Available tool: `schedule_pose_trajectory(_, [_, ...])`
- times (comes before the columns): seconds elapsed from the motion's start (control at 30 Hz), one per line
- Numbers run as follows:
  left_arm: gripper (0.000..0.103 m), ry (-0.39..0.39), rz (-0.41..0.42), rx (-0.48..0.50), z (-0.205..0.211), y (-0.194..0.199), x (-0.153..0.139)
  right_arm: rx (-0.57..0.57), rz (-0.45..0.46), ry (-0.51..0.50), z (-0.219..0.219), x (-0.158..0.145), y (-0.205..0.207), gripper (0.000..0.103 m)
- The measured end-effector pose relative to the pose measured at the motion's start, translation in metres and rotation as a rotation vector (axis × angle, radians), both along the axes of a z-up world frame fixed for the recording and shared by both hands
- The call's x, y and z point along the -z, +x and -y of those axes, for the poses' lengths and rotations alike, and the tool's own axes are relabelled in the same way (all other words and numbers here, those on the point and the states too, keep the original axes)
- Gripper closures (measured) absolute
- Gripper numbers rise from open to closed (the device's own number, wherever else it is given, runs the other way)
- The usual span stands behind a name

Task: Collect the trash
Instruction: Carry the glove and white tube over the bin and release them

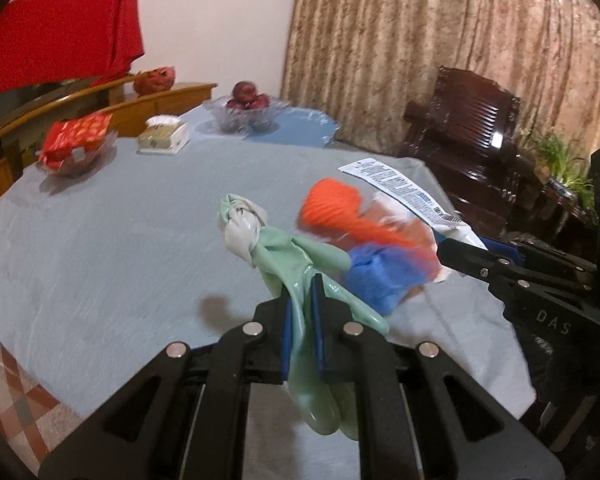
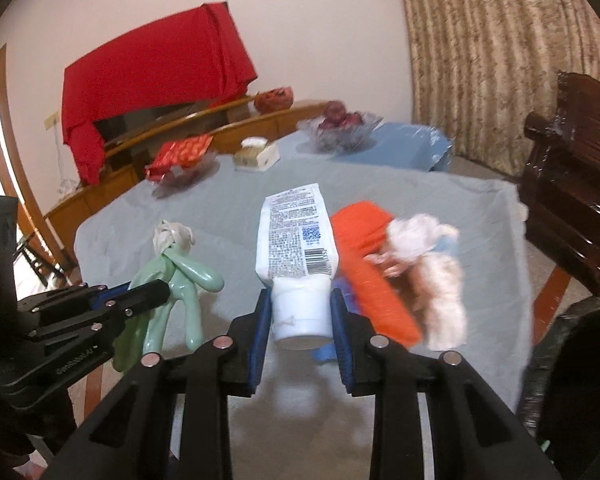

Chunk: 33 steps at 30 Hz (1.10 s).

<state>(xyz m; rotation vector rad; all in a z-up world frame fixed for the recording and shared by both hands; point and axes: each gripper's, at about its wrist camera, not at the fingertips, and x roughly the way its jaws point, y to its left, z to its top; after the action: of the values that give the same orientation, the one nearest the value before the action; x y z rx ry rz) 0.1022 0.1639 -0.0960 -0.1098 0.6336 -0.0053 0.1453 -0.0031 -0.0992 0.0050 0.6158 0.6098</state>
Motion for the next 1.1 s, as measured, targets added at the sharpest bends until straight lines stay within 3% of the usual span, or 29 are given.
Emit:
schedule_pose_trajectory(0.43, [0.095,-0.013,0.053,0.246,0.104,0.013,-0.026,0.198,0.066,0.027,0.103,-0.031,-0.021,0.074])
schedule_pose_trajectory(0.9, [0.095,-0.022,0.064,0.546,0.232,0.027,-0.019,0.487,0.046,0.004,0.232,-0.020,-0.063,0.074])
schedule_pose_trajectory(1.1, [0.095,-0.032,0.040,0.628,0.281,0.035,-0.008,0.586,0.020,-0.015,0.274,-0.009,-0.080,0.074])
